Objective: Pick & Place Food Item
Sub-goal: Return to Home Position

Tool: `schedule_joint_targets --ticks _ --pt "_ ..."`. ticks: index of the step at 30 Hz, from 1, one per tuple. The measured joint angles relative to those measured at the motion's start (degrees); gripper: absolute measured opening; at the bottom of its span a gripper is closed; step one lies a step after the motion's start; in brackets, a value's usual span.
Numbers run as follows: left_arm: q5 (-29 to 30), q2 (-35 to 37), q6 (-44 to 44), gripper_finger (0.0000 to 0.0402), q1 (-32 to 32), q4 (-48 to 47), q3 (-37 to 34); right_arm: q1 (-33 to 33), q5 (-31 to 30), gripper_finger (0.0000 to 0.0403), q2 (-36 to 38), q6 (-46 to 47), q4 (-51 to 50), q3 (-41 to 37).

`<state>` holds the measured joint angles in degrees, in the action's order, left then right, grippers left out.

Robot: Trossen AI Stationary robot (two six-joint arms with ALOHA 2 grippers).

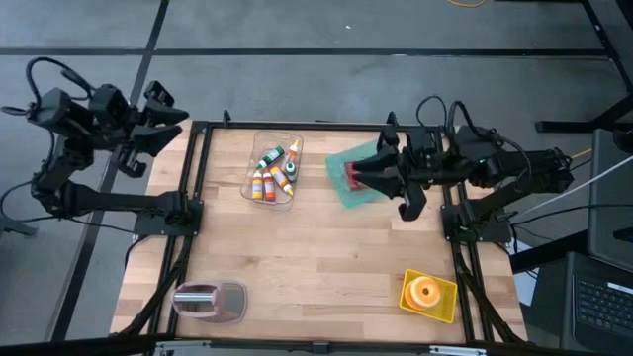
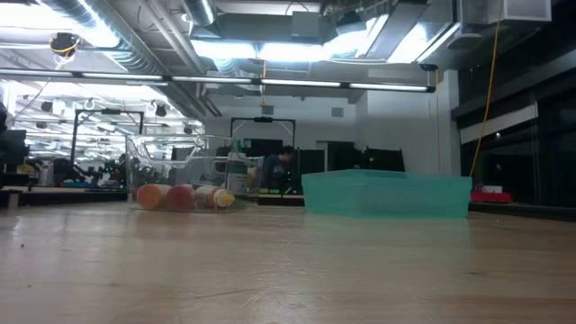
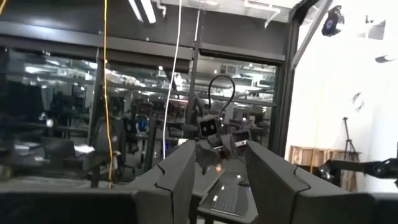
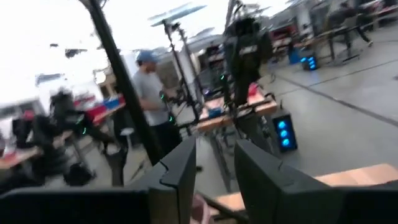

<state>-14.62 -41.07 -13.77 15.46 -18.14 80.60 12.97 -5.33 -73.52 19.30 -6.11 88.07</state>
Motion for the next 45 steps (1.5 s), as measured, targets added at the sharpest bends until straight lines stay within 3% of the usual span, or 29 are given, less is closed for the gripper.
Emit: schedule_joint_targets --ticks 4,8,10,12,14,18,21,28,31,39,45 --pt "-0.7 0.7 -0.4 0.0137 0.0 -0.2 0.0 0.0 1.7 0.0109 -0.3 -4.6 -6.0 0.0" --pt "-0.9 1.4 -5.3 0.0139 0.0 0.2 0.0 0.2 2.3 0.0109 -1.1 0.5 -10.2 0.0" --pt "-7.4 1.3 -9.3 0.0138 0.0 0.7 -0.1 0.0 7.1 0.0109 -1.2 0.3 -9.7 0.0" --pt "-20.1 1.3 -7.9 0.0139 0.0 1.6 -0.1 0.0 10.6 0.0109 -0.9 -0.2 -8.1 0.0" --pt "-25.1 2.0 -5.3 0.0139 -0.1 0.4 -0.1 0.8 10.6 0.0109 -0.2 -2.6 -7.5 0.0" --pt "-23.8 6.1 -1.1 0.0139 0.0 -3.5 -1.6 1.7 10.3 0.0109 2.2 -6.4 -7.1 -1.7" --pt "-23.8 9.9 1.0 0.0139 0.0 -3.3 -6.7 1.6 8.6 0.0109 6.1 -7.5 -5.2 -7.3" --pt "-22.6 23.2 -2.3 0.0139 0.0 10.5 -26.3 0.0 6.8 0.0109 23.2 -8.2 16.1 -34.1" --pt "-20.8 29.1 -4.8 0.0139 0.0 16.0 -33.7 -0.1 4.5 0.0109 29.3 -6.1 18.8 -43.4" --pt "-16.0 40.5 -4.3 0.0139 0.0 12.4 -46.8 -0.1 1.2 0.0109 41.6 -5.3 19.8 -57.3" --pt "-12.5 40.6 -2.0 0.0139 0.0 7.7 -49.4 -0.1 0.2 0.0109 50.7 -2.7 19.9 -67.2"
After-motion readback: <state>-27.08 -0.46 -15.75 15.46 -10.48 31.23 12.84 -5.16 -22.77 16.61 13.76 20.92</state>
